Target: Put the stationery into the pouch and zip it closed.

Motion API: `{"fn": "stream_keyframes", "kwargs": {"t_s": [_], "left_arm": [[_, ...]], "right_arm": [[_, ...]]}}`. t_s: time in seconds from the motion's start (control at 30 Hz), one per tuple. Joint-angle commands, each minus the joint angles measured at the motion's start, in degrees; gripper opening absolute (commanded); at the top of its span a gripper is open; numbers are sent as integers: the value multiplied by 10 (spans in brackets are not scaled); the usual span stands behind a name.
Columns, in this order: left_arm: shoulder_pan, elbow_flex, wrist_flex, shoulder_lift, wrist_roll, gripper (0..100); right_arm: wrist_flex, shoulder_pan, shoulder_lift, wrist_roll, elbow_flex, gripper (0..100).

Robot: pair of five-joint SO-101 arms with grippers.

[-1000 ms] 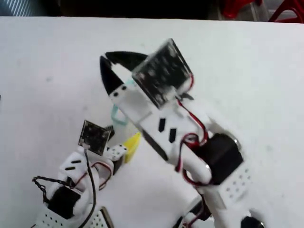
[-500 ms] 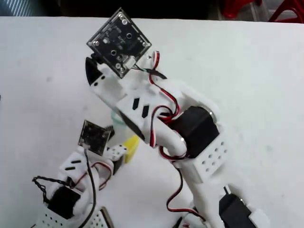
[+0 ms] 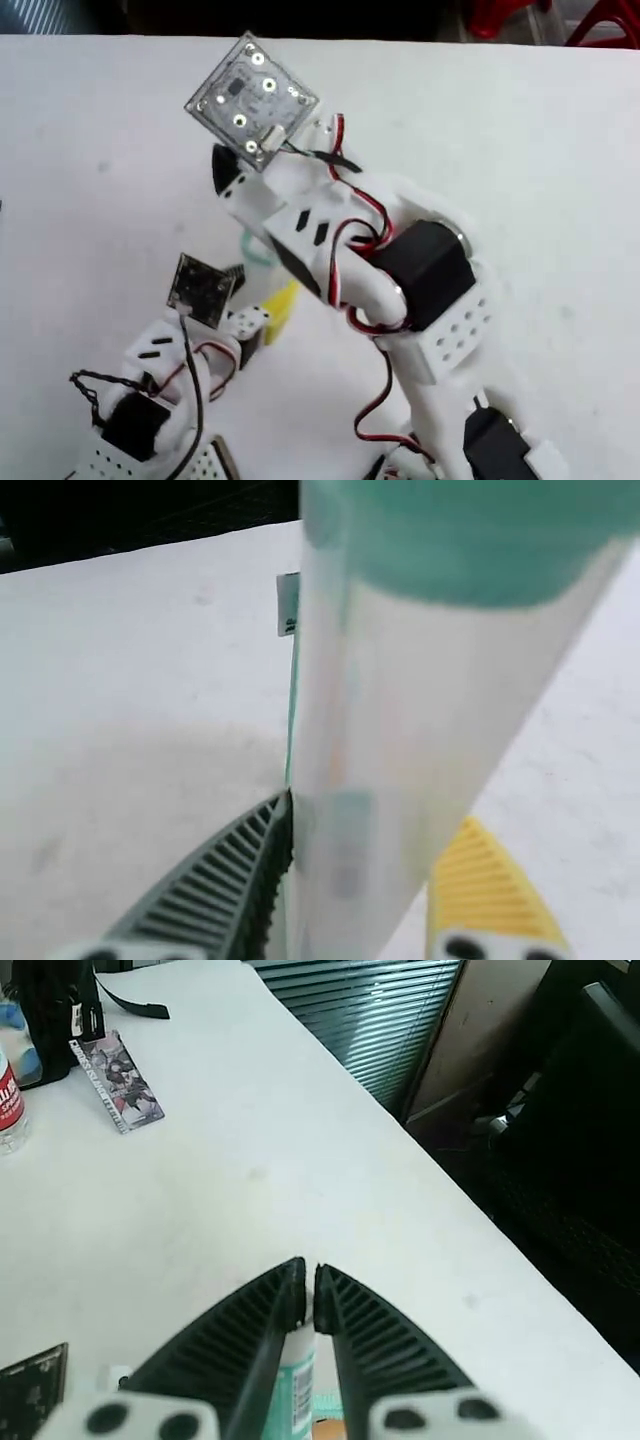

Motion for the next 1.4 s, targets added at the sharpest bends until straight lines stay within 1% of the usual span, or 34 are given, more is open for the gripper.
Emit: {"fn": "stream_keyframes", "kwargs": {"t_s": [0.0,0.17,0.33,0.5,0.83,0.97,1.1,1.27,1.37], "left_arm": [[0,-3,-23,3,-5,221],[0,-3,-23,3,-5,221],[0,-3,-23,3,-4,221],[0,-3,-23,3,-4,221],[0,-2,-22,3,-4,221],[0,-2,-22,3,-4,221],[0,-2,-20,3,-3,221],[-1,-7,-20,3,-1,217],[0,-21,-25,3,-1,191]], "right_arm": [[27,8,-22,11,-27,17],[30,8,-52,13,-39,17],[63,8,-52,14,-38,17],[64,7,-58,14,-42,17],[109,10,-58,15,-103,17],[110,57,-52,14,-103,17],[99,143,-51,11,-85,17],[60,279,-55,14,14,17],[48,316,-58,15,84,18]]}}
